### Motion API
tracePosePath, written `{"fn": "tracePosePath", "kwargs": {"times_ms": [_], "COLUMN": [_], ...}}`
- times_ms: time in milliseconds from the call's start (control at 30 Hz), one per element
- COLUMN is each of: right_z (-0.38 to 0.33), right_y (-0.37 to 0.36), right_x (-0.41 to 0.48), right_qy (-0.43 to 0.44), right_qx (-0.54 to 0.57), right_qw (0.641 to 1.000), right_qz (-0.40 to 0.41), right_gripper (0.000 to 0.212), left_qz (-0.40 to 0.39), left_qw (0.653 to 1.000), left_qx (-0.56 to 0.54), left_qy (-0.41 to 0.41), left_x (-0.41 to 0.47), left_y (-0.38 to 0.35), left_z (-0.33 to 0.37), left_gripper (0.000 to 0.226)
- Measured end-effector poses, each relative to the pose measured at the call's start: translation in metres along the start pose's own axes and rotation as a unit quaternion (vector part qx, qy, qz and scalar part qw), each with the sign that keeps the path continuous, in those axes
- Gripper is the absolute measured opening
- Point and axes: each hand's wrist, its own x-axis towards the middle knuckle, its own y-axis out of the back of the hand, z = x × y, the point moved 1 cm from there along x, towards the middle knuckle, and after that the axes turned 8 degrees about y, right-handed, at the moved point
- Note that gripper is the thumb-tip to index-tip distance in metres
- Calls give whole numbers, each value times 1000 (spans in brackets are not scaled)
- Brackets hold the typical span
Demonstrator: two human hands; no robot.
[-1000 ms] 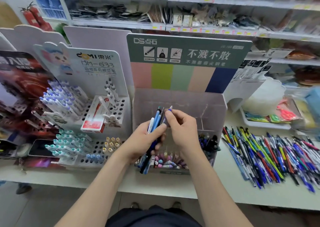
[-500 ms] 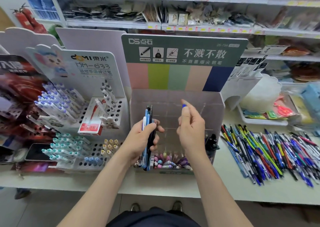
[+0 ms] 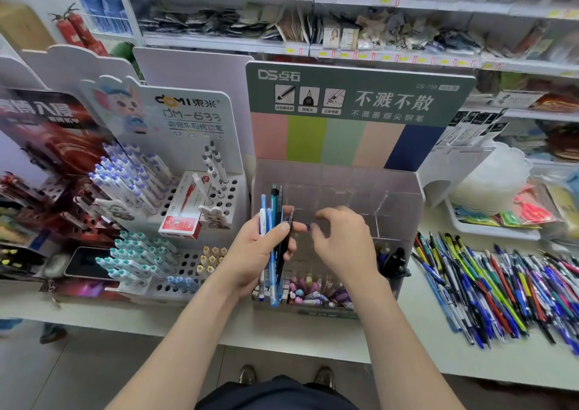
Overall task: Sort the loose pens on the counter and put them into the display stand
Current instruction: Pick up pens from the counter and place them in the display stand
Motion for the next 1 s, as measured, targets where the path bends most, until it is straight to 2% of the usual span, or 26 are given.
{"fn": "tracePosePath", "kwargs": {"times_ms": [67,100,133,200,300,400,500,633,733,833,900,1000], "right_z": [-7,-11,-17,-25,-22,-15,-13,-12,-7,1,6,12], "right_y": [7,12,17,22,18,20,28,24,23,27,31,35], "right_x": [-8,-11,-12,-13,-15,-13,-12,-15,-19,-20,-20,-21], "right_qy": [5,-8,-36,-100,-174,-215,-207,-154,-149,-171,-174,-191], "right_qx": [46,109,178,310,398,415,420,450,434,441,413,394], "right_qw": [994,988,979,945,900,881,873,874,883,874,882,871], "right_qz": [97,111,93,31,19,76,137,103,102,114,147,222], "right_gripper": [17,22,27,23,13,13,15,24,24,31,30,24], "left_qz": [-7,-12,-18,-35,-58,-79,-90,-106,-119,-102,-77,-45], "left_qw": [1000,1000,999,998,996,993,989,983,975,973,979,982], "left_qx": [11,22,35,54,71,84,113,149,184,205,188,180], "left_qy": [-5,-8,-11,-19,-21,-11,15,29,26,29,35,39], "left_x": [0,1,2,5,7,6,5,8,10,8,7,6], "left_y": [-1,-2,-4,-8,-15,-23,-27,-32,-36,-40,-42,-40], "left_z": [1,2,2,3,4,4,3,0,1,0,-2,-4], "left_gripper": [28,27,26,24,22,19,21,25,23,23,23,26]}}
